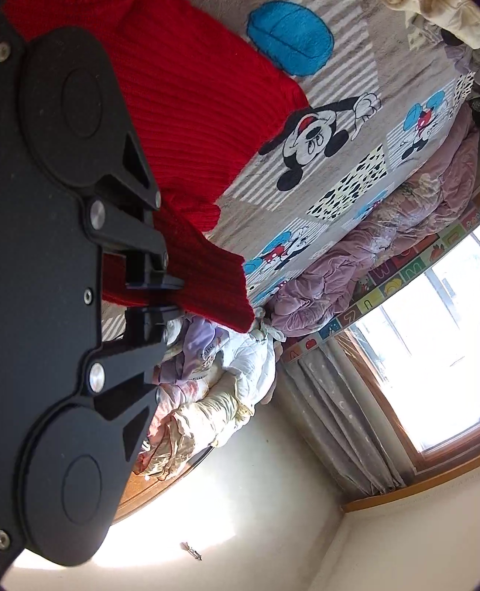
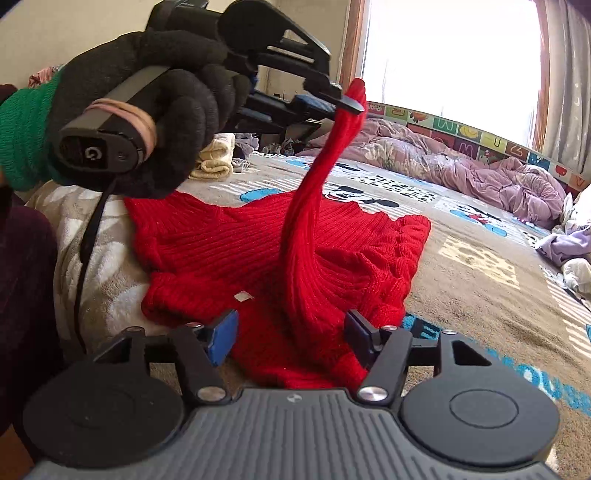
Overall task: Fold clothes
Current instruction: 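Lay the sleeve on the sweater body and open the left tool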
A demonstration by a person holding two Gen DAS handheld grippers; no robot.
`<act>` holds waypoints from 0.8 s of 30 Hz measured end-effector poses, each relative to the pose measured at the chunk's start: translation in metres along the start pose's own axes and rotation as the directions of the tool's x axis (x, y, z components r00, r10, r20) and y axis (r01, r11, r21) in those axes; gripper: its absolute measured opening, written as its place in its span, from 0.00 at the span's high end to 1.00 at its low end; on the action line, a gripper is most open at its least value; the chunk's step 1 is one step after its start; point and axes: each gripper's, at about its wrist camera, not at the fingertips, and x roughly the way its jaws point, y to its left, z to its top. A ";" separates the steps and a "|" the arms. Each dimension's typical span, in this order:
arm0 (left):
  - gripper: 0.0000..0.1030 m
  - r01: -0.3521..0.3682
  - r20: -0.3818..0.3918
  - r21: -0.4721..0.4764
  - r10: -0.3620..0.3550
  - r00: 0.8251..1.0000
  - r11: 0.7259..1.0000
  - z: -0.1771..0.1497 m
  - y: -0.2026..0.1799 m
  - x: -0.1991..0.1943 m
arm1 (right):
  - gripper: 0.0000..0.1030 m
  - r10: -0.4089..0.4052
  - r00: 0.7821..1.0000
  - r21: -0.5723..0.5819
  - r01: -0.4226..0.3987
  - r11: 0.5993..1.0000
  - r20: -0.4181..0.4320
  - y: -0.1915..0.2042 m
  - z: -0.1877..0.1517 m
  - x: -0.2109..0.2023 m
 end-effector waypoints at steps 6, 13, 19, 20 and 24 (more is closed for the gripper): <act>0.94 -0.084 -0.052 -0.028 0.082 0.995 0.996 0.004 0.004 0.050 | 0.39 0.048 0.999 0.098 -0.049 0.994 0.008 -0.018 -0.004 -0.006; 0.94 -0.204 -0.079 0.025 0.205 0.976 0.979 -0.001 0.011 0.089 | 0.38 0.091 0.996 0.148 -0.093 0.985 0.018 -0.028 -0.009 -0.009; 0.94 -0.326 -0.048 0.095 0.332 0.942 0.941 -0.010 0.008 0.107 | 0.38 0.106 0.994 0.185 -0.109 0.977 0.026 -0.036 -0.008 -0.012; 0.94 -0.346 -0.036 0.121 0.353 0.935 0.930 -0.011 0.004 0.110 | 0.38 0.107 0.994 0.194 -0.110 0.975 0.028 -0.038 -0.008 -0.013; 0.80 -0.351 -0.153 0.271 0.400 0.904 0.897 -0.015 -0.005 0.138 | 0.38 0.110 0.994 0.202 -0.113 0.973 0.025 -0.041 -0.010 -0.014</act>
